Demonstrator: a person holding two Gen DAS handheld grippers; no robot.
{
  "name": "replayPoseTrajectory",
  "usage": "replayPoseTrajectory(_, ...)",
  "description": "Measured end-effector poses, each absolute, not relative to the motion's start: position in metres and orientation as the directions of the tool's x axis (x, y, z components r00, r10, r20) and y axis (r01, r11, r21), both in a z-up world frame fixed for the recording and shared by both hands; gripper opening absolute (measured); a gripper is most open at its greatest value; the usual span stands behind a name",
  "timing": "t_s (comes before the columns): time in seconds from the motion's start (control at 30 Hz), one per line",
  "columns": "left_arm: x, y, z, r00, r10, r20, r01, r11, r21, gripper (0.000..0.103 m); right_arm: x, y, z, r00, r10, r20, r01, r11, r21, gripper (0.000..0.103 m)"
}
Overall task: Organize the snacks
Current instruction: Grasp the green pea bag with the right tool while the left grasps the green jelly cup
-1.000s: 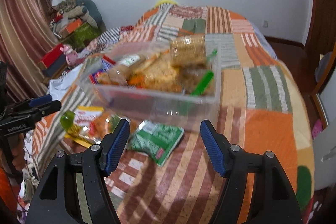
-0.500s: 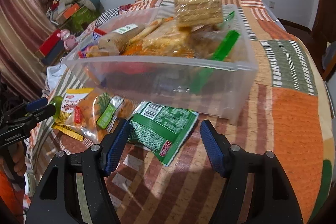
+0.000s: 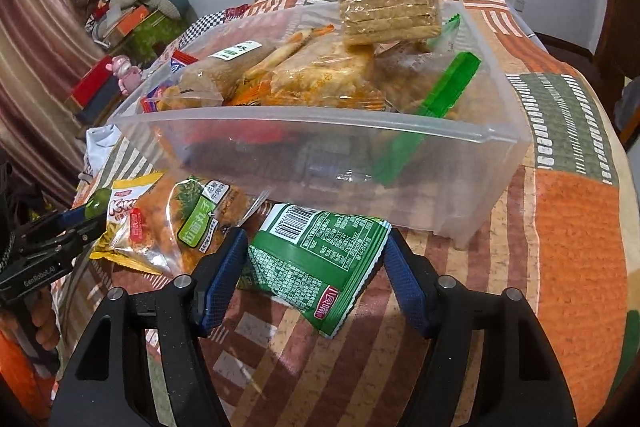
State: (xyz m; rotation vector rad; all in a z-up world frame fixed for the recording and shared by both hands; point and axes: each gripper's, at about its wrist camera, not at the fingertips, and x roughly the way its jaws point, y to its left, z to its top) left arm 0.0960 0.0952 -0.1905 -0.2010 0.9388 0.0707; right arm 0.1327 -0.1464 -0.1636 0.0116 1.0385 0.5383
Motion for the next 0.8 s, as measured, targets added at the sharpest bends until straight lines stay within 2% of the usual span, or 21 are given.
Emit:
replayPoseTrajectory(0.13,0.095,0.096,-0.189,0.591,-0.016,-0.806,-0.155,0.979,-0.133,0.046,0.131,-0.146,-0.162,0.395,0.436,-0.808,-0.422,0.868,0.262,0.047)
replayPoseTrajectory(0.43,0.084,0.093,-0.165,0.637,0.017,-0.771,-0.161,0.981,-0.111,0.045,0.122,-0.153,-0.148,0.465,0.415,-0.782,-0.426,0.879,0.213,0.044)
replayPoseTrajectory(0.5,0.082,0.092,-0.158,0.648,0.022,-0.761,-0.160,0.981,-0.108,0.038,0.120,-0.156,-0.146,0.471,0.415,-0.778,-0.425,0.880,0.212,0.044)
replayPoseTrajectory(0.57,0.080,0.090,-0.149,0.660,0.017,-0.751,-0.155,0.981,-0.113,0.004,0.118,-0.160,-0.143,0.474,0.419,-0.774,-0.424,0.879,0.217,0.044)
replayPoseTrajectory(0.63,0.082,0.088,-0.144,0.660,0.014,-0.751,-0.141,0.984,-0.105,0.004,0.115,-0.164,-0.141,0.481,0.423,-0.768,-0.422,0.879,0.220,0.044)
replayPoseTrajectory(0.73,0.084,0.086,-0.145,0.658,0.070,-0.750,-0.168,0.984,-0.055,0.004,0.114,-0.168,-0.137,0.485,0.428,-0.762,-0.421,0.879,0.226,0.044)
replayPoseTrajectory(0.8,0.087,0.090,-0.152,0.638,0.030,-0.769,-0.158,0.983,-0.093,0.009,0.114,-0.169,-0.135,0.489,0.430,-0.759,-0.419,0.879,0.228,0.044)
